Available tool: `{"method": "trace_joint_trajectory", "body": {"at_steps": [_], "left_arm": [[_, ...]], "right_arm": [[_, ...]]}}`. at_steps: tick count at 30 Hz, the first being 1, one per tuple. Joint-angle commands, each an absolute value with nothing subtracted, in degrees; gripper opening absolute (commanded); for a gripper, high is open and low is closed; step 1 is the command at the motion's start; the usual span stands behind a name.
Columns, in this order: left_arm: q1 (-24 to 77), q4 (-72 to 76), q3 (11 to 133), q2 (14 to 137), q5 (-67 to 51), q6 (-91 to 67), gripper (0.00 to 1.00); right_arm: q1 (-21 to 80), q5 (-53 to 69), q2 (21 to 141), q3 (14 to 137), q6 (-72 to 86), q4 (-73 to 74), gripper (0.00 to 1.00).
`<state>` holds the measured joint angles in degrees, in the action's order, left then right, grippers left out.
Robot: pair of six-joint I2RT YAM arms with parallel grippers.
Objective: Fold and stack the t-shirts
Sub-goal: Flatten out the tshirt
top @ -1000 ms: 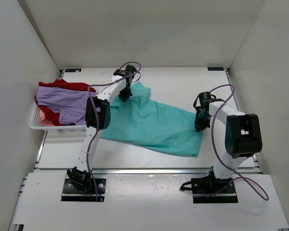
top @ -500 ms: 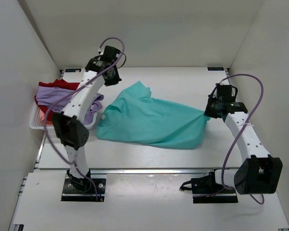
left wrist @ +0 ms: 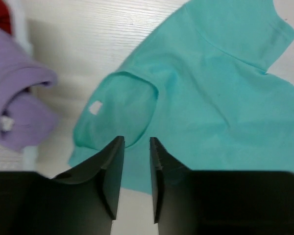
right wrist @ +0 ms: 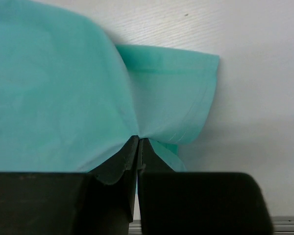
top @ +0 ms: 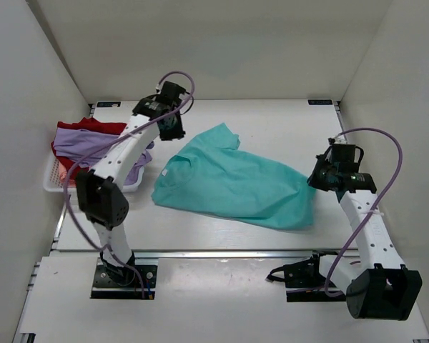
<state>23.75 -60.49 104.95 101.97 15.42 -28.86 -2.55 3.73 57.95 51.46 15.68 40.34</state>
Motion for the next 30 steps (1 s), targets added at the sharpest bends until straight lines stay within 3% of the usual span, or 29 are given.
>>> {"method": "trace_joint_trajectory", "body": {"at_steps": [1,5,8,11,30], "left_arm": [[25.93,-57.65,111.41,108.44,14.24,-27.51,0.41],[25.49,-58.18,122.06,119.33,13.45,-27.6,0.51],[24.79,-57.57,125.24,124.79,13.8,-27.08,0.55],[24.26,-57.48,126.21,128.75,13.8,-27.16,0.56],[24.08,-58.09,130.26,142.73,12.66,-27.51,0.6]], "right_arm": [[-2.46,5.79,58.79,50.19,16.26,37.09,0.0],[-2.72,6.59,61.43,49.4,16.79,35.16,0.01],[-3.16,6.33,62.92,48.95,16.96,34.98,0.27],[-3.43,3.79,64.24,48.69,16.88,34.54,0.38],[-7.21,-8.96,85.6,55.45,19.52,31.82,0.56]]}}
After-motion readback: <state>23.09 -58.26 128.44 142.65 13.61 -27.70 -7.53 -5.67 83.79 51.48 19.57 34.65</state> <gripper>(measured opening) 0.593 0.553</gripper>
